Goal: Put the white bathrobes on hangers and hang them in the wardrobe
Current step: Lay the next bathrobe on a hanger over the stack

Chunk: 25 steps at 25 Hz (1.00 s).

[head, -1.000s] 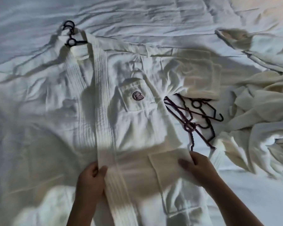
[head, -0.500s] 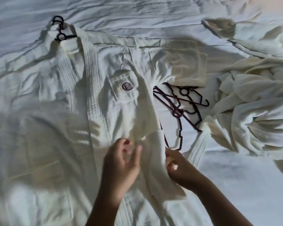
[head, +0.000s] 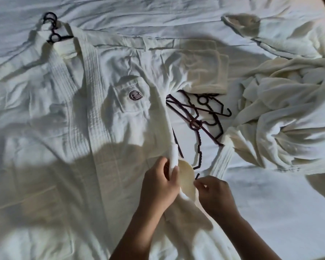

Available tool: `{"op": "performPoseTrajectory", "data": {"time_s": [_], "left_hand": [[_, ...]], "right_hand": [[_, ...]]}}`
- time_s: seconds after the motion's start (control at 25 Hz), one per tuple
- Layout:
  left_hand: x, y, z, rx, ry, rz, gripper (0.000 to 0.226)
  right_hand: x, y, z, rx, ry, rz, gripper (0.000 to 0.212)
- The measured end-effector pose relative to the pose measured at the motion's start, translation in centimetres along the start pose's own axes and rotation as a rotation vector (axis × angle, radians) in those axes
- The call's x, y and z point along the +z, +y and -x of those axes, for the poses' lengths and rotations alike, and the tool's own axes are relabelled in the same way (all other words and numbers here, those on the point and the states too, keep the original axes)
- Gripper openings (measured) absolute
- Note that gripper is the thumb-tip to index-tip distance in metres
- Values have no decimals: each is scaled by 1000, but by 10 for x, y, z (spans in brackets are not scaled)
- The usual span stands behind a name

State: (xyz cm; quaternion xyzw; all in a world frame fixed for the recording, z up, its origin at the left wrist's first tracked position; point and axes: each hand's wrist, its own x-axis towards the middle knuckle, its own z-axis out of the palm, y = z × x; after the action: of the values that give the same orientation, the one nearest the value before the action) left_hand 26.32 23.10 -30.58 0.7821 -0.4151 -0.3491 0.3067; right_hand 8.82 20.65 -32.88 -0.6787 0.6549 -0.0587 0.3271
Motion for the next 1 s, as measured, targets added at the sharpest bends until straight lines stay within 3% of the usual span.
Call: {"op": "performPoseTrajectory", "data": {"time_s": [0.08,0.12,0.16,0.24,0.28,0.44,0.52,0.6,0.68,0.76,0.8,0.88,0.96,1.0], "left_hand": [[-1,-6,1,17,22,38,13],[-1,-9,1,18,24,60,12],[-1,-13,1,11,20,86,12],[3,-18,1,8,27,175,16],[7,-20,3,12,51,213,19],[16,-23,20,19,232,296,25],[22,-24,33,47,204,366,37],[29,-29,47,125,189,358,40],[38,-34,59,186,194,318,39],[46,-38,68,291,197,252,43],[48,-39,69,344,196,221,49],[50,-39,67,386,181,173,58],[52,-41,65,392,173,137,52],[52,-43,67,398,170,120,49]], "right_hand": [[-10,-3,-5,-41,170,-106,18],[-17,-5,-9,33,103,-179,15],[-20,-6,-13,136,-85,-210,11],[-17,-12,-12,243,-554,-89,34],[-9,-13,-7,201,-615,-7,42],[7,-15,14,-211,-117,59,37],[-2,-22,21,-123,16,-196,34],[-14,-31,21,140,13,-480,32],[-37,-38,12,256,-99,-526,28],[-63,-47,-5,182,-235,-347,25],[-74,-52,-15,128,-222,-239,25],[-86,-63,-32,55,-26,-121,26],[-86,-56,-41,53,-57,-516,15],[-80,-41,-40,89,-230,-835,32]]}}
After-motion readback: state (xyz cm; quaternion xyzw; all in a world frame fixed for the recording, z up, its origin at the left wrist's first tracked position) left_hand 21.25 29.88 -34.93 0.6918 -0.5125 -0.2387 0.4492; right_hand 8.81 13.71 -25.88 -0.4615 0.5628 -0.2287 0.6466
